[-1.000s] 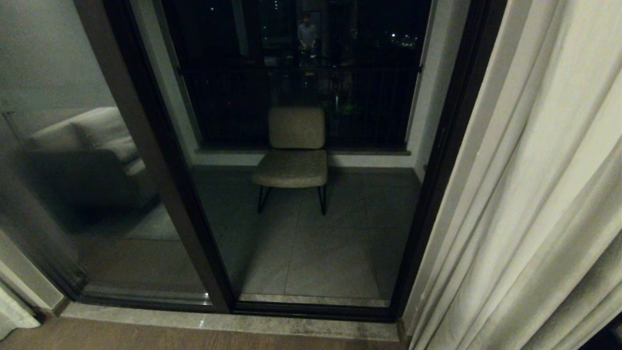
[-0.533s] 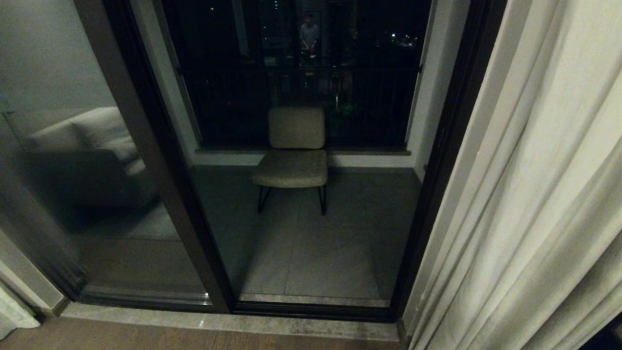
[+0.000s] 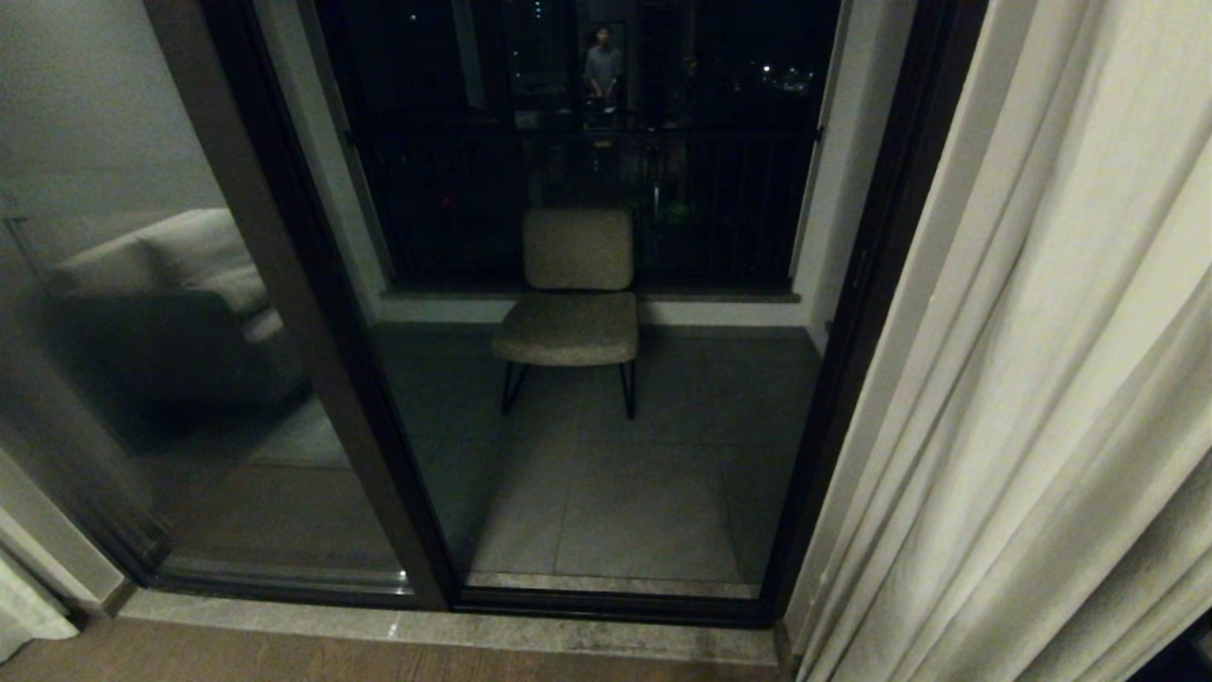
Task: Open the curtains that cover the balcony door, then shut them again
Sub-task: Close the inner curtains on both sides
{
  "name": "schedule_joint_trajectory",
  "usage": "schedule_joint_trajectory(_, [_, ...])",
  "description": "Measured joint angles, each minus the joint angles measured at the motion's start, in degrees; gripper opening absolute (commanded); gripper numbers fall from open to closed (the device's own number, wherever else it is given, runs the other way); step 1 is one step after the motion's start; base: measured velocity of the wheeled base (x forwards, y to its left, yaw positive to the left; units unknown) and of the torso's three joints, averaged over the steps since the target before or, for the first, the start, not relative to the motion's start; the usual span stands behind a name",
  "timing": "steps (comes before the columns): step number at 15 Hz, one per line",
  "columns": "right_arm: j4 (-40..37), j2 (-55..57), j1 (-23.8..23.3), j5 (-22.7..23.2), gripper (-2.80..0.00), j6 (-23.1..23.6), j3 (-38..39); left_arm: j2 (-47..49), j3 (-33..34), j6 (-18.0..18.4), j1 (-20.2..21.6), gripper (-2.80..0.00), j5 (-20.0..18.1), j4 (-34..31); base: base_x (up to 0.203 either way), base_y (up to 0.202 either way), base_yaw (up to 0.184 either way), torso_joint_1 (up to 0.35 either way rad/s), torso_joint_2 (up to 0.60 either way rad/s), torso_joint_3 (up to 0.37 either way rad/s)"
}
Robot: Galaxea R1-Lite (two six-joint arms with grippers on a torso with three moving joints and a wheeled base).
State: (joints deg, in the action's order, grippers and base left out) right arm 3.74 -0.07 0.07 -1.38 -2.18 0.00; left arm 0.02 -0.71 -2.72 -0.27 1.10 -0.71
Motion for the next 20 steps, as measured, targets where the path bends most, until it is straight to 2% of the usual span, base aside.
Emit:
schedule_joint_trajectory(10, [0.2,0.6,0.0,0.3,-2.80,1.8,-0.9,0.0,0.0,0.0,0.0,-2.80,0.0,0.0,0.000,0.000,0.000,0.000,0.00,0.000])
schedule_joint_trajectory(17, [1.9,6.5,-0.2,0.7,-2.80,1.5,-7.5,0.0,0.0,0.0,0.0,-2.80,0.0,0.0,0.000,0.000,0.000,0.000,0.00,0.000])
schedule_joint_trajectory(20, [2.7,11.8,-2.0,1.0,-2.80,1.3,-11.1,0.0,0.0,0.0,0.0,-2.80,0.0,0.0,0.000,0.000,0.000,0.000,0.00,0.000])
